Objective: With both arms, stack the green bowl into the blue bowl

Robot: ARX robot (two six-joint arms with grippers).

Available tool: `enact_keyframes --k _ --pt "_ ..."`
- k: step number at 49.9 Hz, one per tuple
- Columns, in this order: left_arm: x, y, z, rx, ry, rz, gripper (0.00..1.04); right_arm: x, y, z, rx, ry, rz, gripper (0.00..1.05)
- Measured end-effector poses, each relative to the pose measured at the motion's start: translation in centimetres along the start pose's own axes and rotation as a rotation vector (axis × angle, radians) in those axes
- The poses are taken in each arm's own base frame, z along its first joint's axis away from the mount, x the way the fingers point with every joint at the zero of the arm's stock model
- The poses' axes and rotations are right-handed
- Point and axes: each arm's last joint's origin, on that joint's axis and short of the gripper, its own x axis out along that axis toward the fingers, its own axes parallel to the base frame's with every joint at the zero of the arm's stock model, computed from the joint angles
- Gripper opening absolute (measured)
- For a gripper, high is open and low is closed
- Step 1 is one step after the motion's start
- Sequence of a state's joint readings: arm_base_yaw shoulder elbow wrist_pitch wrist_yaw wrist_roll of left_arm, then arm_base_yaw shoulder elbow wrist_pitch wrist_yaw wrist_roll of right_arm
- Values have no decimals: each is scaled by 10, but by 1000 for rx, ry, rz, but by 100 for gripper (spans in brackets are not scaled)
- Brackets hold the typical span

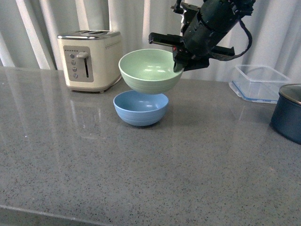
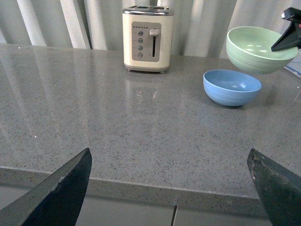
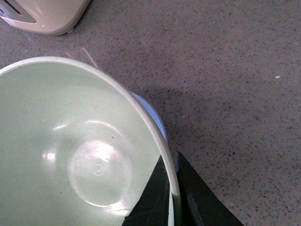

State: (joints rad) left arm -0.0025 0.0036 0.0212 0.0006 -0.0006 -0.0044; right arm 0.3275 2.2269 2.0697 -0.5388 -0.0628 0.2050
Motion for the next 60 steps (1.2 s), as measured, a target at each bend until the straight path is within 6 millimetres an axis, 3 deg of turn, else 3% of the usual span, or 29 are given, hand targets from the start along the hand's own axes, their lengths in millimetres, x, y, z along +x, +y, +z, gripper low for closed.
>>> enact_keyframes --k 17,38,47,60 --pt "0 0 0 0 0 0 98 26 11 -4 -15 36 22 1" --pt "0 0 0 0 0 0 98 39 20 -10 -47 42 66 2" --pt "0 0 0 0 0 0 98 40 23 -11 -55 38 98 29" --pt "0 0 0 0 0 0 98 35 21 -14 -38 43 94 81"
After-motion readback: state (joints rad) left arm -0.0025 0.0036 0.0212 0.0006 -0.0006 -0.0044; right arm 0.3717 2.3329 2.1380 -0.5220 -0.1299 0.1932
